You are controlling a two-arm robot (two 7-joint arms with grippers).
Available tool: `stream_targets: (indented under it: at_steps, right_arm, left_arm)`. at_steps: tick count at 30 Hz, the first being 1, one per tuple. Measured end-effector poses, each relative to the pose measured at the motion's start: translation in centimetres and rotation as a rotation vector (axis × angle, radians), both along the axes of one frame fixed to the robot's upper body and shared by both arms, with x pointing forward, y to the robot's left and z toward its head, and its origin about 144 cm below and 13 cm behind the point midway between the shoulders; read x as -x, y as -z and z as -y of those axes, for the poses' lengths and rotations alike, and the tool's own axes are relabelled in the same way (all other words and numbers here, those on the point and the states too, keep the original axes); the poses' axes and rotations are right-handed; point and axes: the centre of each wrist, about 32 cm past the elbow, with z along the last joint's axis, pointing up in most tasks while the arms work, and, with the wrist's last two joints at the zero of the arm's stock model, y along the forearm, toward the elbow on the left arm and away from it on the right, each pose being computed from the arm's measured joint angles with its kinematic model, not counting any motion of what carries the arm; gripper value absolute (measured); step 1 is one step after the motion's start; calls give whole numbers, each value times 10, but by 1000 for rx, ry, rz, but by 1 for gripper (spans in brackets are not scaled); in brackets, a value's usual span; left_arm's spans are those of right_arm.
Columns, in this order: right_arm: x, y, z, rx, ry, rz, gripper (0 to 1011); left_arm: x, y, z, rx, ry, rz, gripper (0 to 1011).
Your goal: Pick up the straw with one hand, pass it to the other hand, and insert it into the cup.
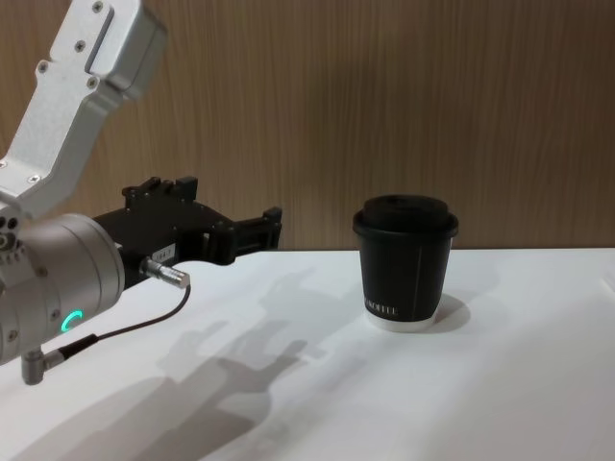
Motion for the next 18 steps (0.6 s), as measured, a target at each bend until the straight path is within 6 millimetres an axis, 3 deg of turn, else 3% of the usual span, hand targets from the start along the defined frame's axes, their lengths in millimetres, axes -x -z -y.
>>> stream_targets:
  at_steps: [4, 5, 8, 18]
  right_arm:
    - [0, 0, 0, 0, 0, 0, 207]
    - [0, 0, 0, 0, 0, 0, 134]
    - [0, 0, 0, 0, 0, 0, 52]
    - [0, 0, 0, 0, -1, 2, 6]
  left_arm:
    - [0, 0, 0, 0, 0, 0, 1003]
    - [0, 0, 0, 0, 0, 0, 1003]
    - [0, 0, 0, 0, 0, 0, 1003]
    - [0, 0, 0, 0, 0, 0, 1003]
